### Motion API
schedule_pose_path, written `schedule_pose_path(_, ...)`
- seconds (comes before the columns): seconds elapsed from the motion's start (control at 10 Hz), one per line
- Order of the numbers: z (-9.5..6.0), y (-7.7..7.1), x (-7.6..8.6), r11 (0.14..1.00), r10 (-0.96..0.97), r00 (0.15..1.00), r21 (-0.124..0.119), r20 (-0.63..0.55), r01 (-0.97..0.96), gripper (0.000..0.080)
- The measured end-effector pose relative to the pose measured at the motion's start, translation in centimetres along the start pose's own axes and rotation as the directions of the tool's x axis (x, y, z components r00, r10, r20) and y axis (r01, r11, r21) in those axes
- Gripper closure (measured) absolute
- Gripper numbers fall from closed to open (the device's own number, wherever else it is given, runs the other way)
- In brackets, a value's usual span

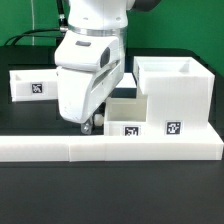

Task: Assemble drawer

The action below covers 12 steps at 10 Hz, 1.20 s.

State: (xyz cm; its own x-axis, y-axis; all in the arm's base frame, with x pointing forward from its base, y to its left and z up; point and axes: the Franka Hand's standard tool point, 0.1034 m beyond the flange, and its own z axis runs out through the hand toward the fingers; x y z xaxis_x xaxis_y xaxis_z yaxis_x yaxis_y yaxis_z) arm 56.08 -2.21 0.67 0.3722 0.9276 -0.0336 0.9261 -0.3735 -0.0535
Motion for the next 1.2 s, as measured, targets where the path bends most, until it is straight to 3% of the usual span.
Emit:
schedule_pose_path(0.3,0.02,0.05,-0.6,0.978,-0.207,0.977,-0.007,0.042,0.207,0.015)
schedule_pose_path(0.8,0.07,-0.06,-0.7,0.978,-0.209,0.977,-0.003,0.048,0.209,0.015)
schedule_pose_path(1.2,-0.2,-0.03,-0.76,0.963,-0.269,0.957,0.064,0.105,0.263,0.015)
